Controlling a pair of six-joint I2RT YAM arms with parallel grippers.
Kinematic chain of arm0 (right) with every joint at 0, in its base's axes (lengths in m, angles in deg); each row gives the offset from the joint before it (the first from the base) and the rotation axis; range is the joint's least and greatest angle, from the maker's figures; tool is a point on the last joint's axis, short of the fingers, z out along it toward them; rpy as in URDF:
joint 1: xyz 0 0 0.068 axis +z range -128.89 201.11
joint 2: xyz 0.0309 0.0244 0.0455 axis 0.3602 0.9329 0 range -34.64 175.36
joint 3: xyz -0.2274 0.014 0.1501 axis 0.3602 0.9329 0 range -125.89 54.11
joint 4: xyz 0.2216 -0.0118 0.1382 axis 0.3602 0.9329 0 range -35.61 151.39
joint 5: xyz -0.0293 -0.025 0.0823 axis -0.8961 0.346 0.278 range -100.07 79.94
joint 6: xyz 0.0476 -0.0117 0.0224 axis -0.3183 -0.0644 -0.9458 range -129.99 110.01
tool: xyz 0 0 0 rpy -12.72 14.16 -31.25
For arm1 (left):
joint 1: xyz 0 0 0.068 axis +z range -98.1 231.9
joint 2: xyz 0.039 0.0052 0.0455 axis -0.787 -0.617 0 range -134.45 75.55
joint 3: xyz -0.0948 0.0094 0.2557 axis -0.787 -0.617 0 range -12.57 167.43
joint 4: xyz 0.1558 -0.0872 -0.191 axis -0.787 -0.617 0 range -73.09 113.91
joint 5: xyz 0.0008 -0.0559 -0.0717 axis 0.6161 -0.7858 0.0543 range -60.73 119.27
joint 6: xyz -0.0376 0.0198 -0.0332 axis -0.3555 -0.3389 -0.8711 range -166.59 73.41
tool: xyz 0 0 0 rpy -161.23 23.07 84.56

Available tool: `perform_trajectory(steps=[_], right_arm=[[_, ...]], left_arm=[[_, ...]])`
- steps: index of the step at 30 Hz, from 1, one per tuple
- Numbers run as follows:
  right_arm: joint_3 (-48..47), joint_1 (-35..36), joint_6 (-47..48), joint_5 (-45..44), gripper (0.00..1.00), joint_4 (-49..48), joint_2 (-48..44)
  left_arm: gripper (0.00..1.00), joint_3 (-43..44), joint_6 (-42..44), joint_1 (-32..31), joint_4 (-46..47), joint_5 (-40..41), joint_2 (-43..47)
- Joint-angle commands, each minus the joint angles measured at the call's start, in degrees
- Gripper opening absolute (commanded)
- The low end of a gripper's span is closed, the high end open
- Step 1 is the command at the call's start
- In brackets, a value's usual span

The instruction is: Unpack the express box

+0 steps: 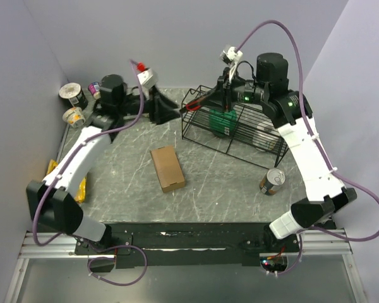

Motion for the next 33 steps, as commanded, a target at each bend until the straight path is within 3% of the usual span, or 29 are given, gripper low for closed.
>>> perform_trajectory(steps=[1,2,5,8,10,14,20,24,27,29,33], right_arm=[[6.7,0.0,2.1,-11.7,0.00,-4.0,-8.2],[8.5,-0.2,0.8,-11.7,0.00,-5.2,-9.3],[12.7,0.0,-2.8,-9.1,0.00,-6.4,-11.2],[18.2,2.0,-5.4,-10.3,0.00,-8.9,-12.7],[21.1,7.4,-2.5,-15.9,0.00,-9.0,-14.0],[21.9,12.6,-1.6,-32.6,0.00,-8.4,-13.4],[22.0,14.3,-4.1,-39.9,0.00,-8.1,-10.0],[25.4,16.6,-12.7,-54.0,0.00,-9.1,-8.5],[23.4,18.1,-11.1,-47.8,0.00,-6.0,-6.3],[24.3,19.5,-10.0,-48.2,0.00,-7.1,-5.4],[21.7,21.7,-10.0,-49.6,0.00,-6.5,-1.1]], left_arm=[[0.52,-5.0,31.1,8.1,-28.8,11.7,10.5],[0.52,-6.7,39.3,9.1,-35.6,12.8,12.1],[0.49,-14.4,51.8,11.0,-43.2,18.3,18.5],[0.48,-22.5,55.4,11.0,-47.1,20.5,24.5],[0.45,-26.3,54.8,11.0,-47.6,21.3,26.7],[0.38,-30.8,48.9,11.0,-44.5,22.0,27.5],[0.22,-37.5,41.7,11.9,-35.6,17.1,27.3],[0.10,-42.8,36.4,12.4,-26.9,15.6,26.1],[0.02,-45.0,29.2,12.4,-21.8,15.1,23.8],[0.01,-45.1,22.1,12.4,-16.9,16.9,21.6],[0.01,-41.0,9.3,12.6,-15.6,21.8,14.2]])
